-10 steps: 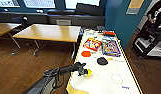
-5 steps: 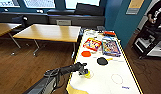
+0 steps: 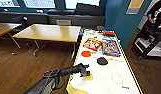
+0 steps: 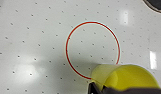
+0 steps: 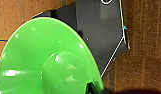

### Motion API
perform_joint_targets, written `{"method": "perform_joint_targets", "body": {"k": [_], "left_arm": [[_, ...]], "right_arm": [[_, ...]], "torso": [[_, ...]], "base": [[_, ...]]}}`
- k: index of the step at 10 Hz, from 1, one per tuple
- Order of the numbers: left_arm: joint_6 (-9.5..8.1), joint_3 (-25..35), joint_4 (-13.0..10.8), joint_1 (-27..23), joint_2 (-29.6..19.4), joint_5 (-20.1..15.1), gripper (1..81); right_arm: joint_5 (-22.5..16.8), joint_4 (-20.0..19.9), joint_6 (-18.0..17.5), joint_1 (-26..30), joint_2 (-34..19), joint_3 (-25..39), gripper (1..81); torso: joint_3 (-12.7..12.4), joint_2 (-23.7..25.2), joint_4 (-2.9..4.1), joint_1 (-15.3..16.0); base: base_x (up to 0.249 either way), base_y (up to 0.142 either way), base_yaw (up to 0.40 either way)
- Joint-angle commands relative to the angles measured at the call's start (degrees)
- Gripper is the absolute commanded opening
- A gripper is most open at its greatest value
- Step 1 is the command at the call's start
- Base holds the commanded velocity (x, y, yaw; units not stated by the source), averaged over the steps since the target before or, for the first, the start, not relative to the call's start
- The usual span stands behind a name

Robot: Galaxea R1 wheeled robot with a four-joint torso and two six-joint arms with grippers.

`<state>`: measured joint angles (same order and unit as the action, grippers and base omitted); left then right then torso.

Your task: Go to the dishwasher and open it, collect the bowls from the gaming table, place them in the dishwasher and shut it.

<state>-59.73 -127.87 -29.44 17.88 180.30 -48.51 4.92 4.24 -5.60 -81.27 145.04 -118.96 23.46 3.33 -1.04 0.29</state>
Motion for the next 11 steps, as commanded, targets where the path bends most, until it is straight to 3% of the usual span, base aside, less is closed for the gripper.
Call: {"method": "perform_joint_targets", "body": {"k": [1, 3, 5, 8, 11], "left_arm": [[0.23, 29.37, -0.17, -12.74, -14.4, 6.04, 1.0], [0.14, 45.0, -0.18, -12.3, -25.47, 8.88, 1.0], [1.52, 52.77, -0.35, -9.86, -34.42, 15.62, 1.0], [7.86, 60.7, -0.35, -1.85, -45.52, 16.33, 1.0], [12.61, 65.98, -0.35, 5.44, -57.64, 22.74, 1.0]], "right_arm": [[-3.69, 0.86, 0.15, 0.54, -1.84, 0.41, 1.0], [-3.69, 0.86, 0.15, 0.8, -1.66, 0.49, 1.0], [-3.69, 0.76, 0.15, 0.81, -1.75, 0.41, 1.0], [-3.61, 0.68, 0.15, 0.8, -1.75, 0.4, 1.0], [-2.9, 0.42, -0.11, 0.27, -2.27, 0.23, 1.0]], "torso": [[0.0, 0.0, 0.0, 0.0], [0.0, 0.0, 0.0, 0.0], [0.0, 0.0, 0.0, 0.0], [0.0, 0.0, 0.0, 0.0], [0.0, 0.0, 0.0, 0.0]], "base": [[0.0, 0.0, 0.0], [0.0, 0.0, 0.0], [0.0, 0.0, 0.0], [0.0, 0.0, 0.0], [0.0, 0.0, 0.0]]}}
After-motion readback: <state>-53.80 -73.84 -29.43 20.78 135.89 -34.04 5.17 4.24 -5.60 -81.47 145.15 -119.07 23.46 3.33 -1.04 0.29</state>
